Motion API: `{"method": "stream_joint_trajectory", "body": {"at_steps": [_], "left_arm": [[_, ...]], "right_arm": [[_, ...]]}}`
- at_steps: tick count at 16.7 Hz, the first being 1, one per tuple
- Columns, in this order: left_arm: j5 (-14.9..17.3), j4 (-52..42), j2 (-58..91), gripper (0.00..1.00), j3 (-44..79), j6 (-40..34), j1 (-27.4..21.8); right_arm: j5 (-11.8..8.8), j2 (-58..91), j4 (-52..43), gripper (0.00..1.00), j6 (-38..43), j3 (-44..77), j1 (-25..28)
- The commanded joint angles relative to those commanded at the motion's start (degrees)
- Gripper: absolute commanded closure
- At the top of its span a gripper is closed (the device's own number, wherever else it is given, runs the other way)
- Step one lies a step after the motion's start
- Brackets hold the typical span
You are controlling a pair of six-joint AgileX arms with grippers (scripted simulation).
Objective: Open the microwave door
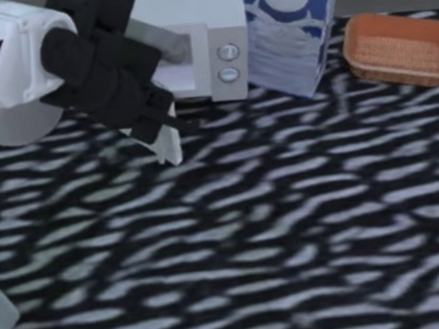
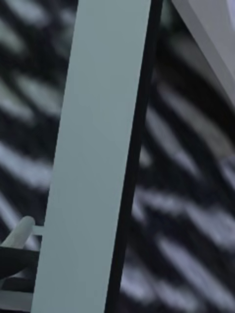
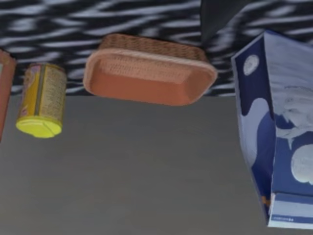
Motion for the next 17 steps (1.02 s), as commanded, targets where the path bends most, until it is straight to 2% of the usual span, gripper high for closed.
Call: {"method": "stream_joint_trajectory", "body": {"at_steps": [6,17], "left_arm": [[3.1,-0.3,-2.3,1.0,-2.5,5.8,2.3],[3.1,-0.2,-2.3,1.0,-2.6,5.9,2.4]], "right_arm": [[0.0,0.0,0.0,0.0,0.0,0.0,0.0],[0.0,0.0,0.0,0.0,0.0,0.0,0.0]]}}
